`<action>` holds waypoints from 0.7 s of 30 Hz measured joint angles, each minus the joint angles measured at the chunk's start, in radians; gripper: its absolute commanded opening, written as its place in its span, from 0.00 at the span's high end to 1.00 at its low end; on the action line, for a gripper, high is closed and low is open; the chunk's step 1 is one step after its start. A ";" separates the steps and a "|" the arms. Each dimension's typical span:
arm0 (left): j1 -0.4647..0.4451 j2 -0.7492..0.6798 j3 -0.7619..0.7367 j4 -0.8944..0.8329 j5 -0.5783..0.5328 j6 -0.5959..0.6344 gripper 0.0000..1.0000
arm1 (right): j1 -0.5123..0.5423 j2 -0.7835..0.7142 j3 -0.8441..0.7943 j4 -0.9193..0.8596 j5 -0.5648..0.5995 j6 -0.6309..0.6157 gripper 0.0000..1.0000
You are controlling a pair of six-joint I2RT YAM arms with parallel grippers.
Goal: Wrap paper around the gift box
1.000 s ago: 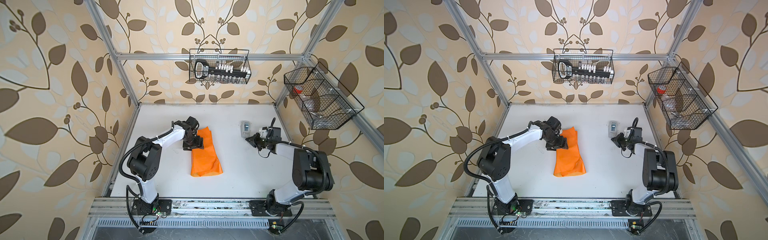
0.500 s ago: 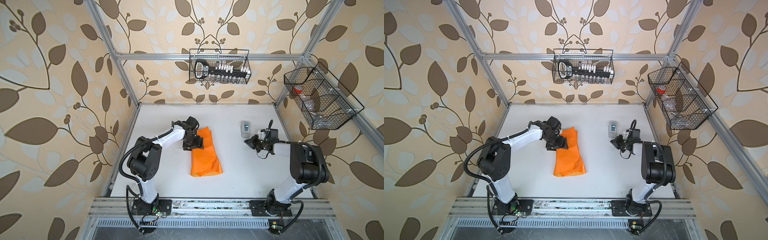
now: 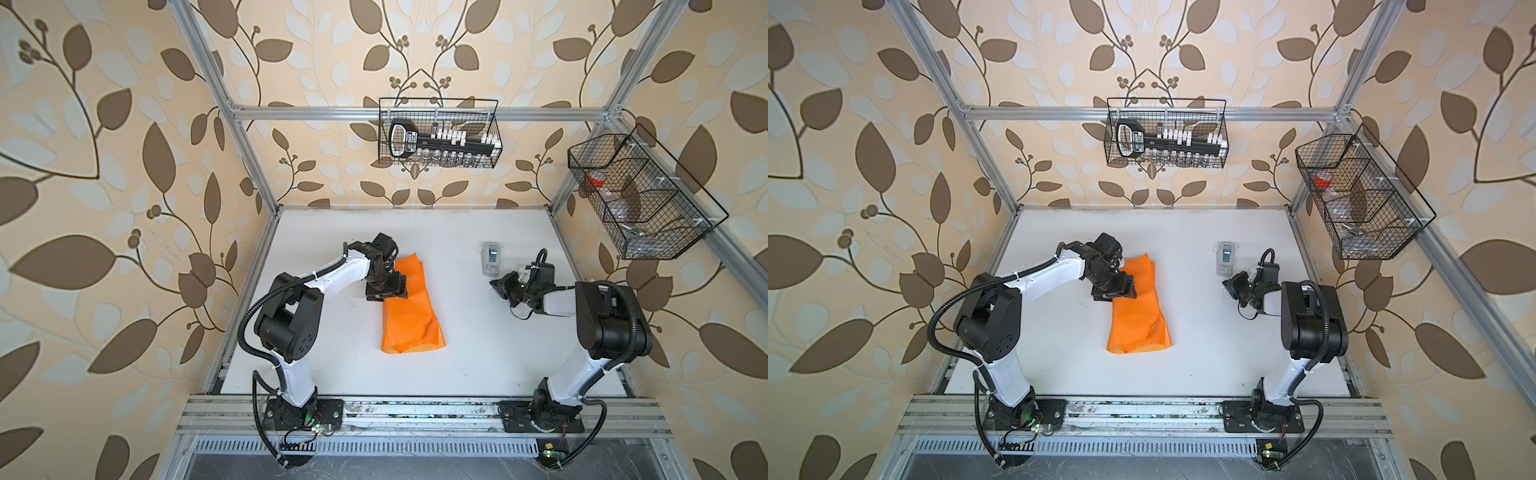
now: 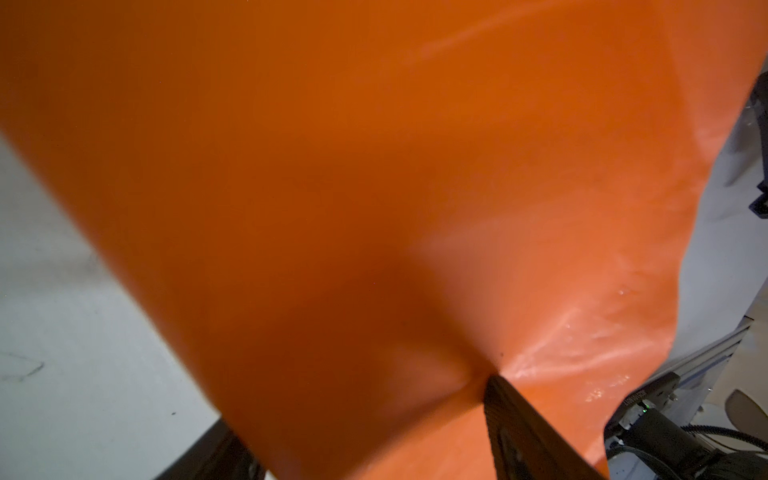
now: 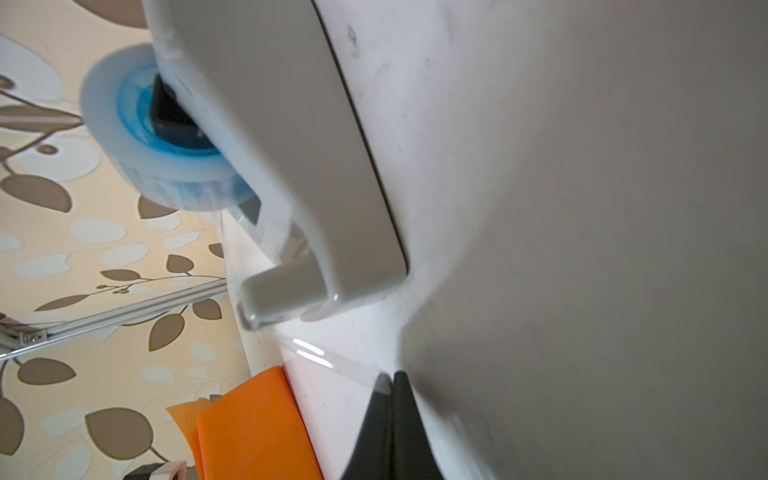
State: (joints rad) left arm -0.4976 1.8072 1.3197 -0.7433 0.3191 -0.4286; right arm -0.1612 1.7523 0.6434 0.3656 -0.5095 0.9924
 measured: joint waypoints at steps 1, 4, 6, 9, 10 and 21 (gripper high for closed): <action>0.000 0.000 0.000 0.000 0.001 0.000 0.22 | 0.000 -0.005 0.000 -0.008 0.008 0.009 1.00; 0.000 0.001 0.000 0.011 0.010 0.001 0.22 | 0.001 -0.009 0.013 -0.037 0.033 0.032 1.00; -0.001 0.003 0.000 0.022 0.017 0.001 0.22 | 0.000 -0.009 0.018 -0.070 0.053 0.054 1.00; -0.001 0.003 -0.002 0.033 0.021 0.001 0.22 | 0.002 -0.012 0.029 -0.096 0.068 0.082 1.00; -0.001 0.003 -0.002 0.035 0.022 0.001 0.22 | 0.003 -0.012 0.032 -0.102 0.071 0.090 1.00; -0.001 0.014 -0.003 0.055 0.048 0.002 0.22 | 0.047 -0.199 0.020 -0.282 0.145 0.049 1.00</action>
State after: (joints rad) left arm -0.4988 1.8210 1.3170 -0.6880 0.3668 -0.4263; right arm -0.1139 1.5536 0.6632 0.0834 -0.3641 1.0412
